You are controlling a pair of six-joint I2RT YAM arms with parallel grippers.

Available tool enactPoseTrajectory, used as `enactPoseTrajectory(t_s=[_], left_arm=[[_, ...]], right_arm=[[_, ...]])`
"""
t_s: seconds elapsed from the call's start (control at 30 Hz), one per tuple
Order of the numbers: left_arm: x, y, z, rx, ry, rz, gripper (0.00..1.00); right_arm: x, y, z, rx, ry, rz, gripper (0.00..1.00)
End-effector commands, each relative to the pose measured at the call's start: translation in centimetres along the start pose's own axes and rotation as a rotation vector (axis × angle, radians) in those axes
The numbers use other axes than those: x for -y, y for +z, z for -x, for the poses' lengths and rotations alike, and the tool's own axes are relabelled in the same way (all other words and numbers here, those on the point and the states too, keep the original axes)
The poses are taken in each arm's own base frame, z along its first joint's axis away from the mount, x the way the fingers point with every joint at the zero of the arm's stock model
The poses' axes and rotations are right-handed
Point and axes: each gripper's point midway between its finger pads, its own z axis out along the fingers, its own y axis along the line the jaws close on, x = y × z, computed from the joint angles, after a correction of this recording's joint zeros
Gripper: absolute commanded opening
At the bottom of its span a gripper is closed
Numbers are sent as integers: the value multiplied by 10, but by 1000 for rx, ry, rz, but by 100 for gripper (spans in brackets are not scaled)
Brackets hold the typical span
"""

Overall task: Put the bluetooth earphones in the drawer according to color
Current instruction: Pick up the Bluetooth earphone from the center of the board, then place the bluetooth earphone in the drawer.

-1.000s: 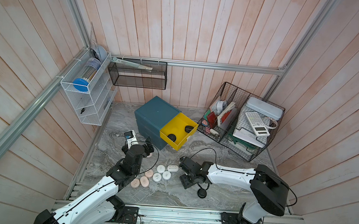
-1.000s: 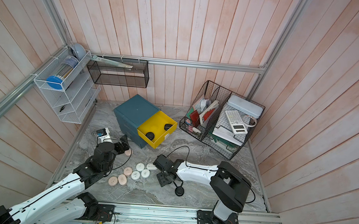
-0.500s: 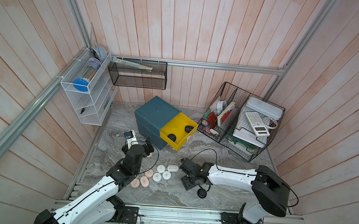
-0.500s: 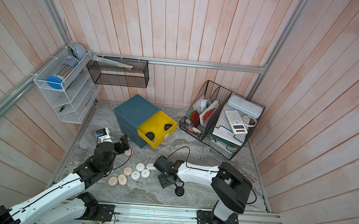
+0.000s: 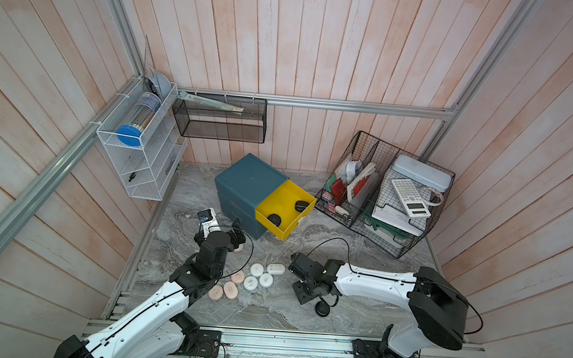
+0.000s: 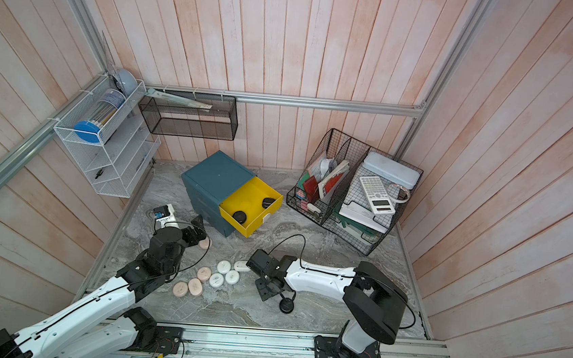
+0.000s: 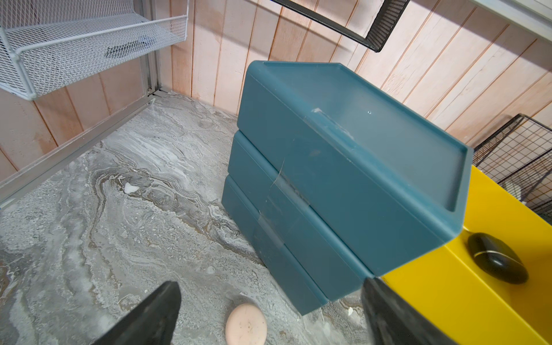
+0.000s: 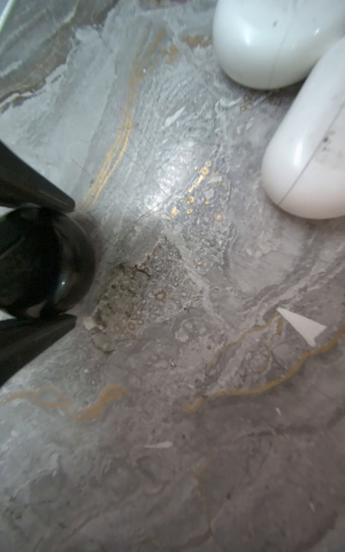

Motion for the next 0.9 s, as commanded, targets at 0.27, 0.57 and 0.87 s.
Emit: enactPoseTrajectory(t_s=[0.27,0.57,0.87], left_arm=[[-6,-7,8,55,-37,-8,100],[-10,-11,11,74,-46,-3,100],[-9,-10,10,72,-47,-5,100]], right_arm=[[-50,-90,55,263,-47,289,42],[-70,-196,116,593,-95,480,42],[-14,-238,192,731,-11,366,41]])
